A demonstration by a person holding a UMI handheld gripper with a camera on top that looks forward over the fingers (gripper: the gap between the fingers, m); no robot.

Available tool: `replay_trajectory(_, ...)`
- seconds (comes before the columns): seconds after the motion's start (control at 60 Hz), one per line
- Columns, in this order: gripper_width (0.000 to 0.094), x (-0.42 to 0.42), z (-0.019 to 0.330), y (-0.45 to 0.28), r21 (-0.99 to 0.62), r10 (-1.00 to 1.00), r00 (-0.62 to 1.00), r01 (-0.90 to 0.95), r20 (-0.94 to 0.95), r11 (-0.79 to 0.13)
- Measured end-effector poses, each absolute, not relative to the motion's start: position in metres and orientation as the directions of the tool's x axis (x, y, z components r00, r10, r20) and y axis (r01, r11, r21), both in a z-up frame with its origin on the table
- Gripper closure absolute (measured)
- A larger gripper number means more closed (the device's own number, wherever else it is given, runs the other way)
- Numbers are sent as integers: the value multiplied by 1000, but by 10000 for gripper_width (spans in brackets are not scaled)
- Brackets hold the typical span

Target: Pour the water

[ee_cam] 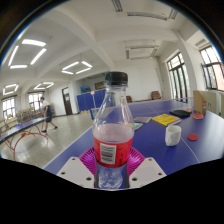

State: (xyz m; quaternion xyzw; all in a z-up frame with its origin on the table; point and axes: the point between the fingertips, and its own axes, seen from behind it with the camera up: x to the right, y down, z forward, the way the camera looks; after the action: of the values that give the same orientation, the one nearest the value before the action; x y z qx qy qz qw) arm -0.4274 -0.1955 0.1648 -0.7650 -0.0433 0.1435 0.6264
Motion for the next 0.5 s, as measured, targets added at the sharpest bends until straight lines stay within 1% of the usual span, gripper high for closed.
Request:
replay_trajectory(0.083,594,-445,227,-167,-940,318,887,-287,-334,-185)
replay_trajectory(0.1,596,-440,236,-163,-926,337,864,-331,-375,-182)
replay_trajectory(0.133,595,-444,267,-154,-889,369,809,-420,-458,-183)
replay_trajectory(0.15,595,-438,276,-150,-864,391,771,-468,-502,-187)
replay_trajectory(0.2,593,-439,321,-135,-761,442,635,-614,-634,-211)
replay_trajectory(0.25,594,-428,352,-113,-628,482,466,-735,-742,-257)
replay_trajectory(0.333,593,-408,392,-83,-334,481,131,-869,-867,-365)
replay_trajectory(0.417,594,-361,395,-36,-33,433,-179,-898,-884,-439)
replay_trajectory(0.467,595,-342,392,-17,124,404,-349,-865,-845,-487)
replay_trajectory(0.5,595,-332,387,-4,220,375,-434,-842,-819,-493)
